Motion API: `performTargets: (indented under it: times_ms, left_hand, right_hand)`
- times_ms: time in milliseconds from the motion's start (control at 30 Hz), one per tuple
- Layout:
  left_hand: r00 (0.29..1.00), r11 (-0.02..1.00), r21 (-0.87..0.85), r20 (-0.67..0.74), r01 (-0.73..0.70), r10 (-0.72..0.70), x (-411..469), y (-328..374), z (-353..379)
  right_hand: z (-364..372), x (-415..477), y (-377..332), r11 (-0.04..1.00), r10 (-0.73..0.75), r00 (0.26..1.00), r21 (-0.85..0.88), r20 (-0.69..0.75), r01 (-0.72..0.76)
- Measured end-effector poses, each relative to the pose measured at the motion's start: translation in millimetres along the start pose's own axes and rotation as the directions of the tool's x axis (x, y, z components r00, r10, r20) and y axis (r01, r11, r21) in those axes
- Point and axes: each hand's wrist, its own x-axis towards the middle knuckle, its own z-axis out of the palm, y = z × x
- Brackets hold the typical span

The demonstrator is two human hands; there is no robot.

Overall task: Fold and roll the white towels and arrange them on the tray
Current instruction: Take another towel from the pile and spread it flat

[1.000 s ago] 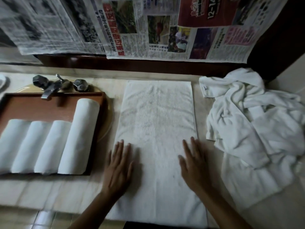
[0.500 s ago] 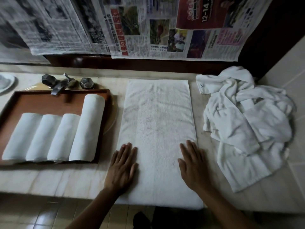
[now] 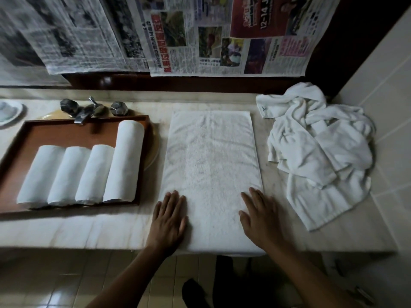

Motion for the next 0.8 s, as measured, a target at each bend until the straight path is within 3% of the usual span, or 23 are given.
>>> performTargets:
  times_ms: [167,400,800]
  left_hand:
    - [0.996,0.996,0.036,0.043,0.075,-0.077,18,17,-19]
    - [0.993,0.991,-0.123,-0.096,0.062,-0.074,69,92,-29]
    - [0.973,0.932,-0.317,-0.083,0.177,-0.214,169,219,24]
  right_hand:
    - [-18,30,7,0.997,0.006,1.000,0.076,0.024,-0.007]
    - [-43,109,26,0.964,-0.031,0.999,0.264,0.008,0.028]
    - [-57,335,86,0.951,0.112,0.986,0.274,0.123,-0.142]
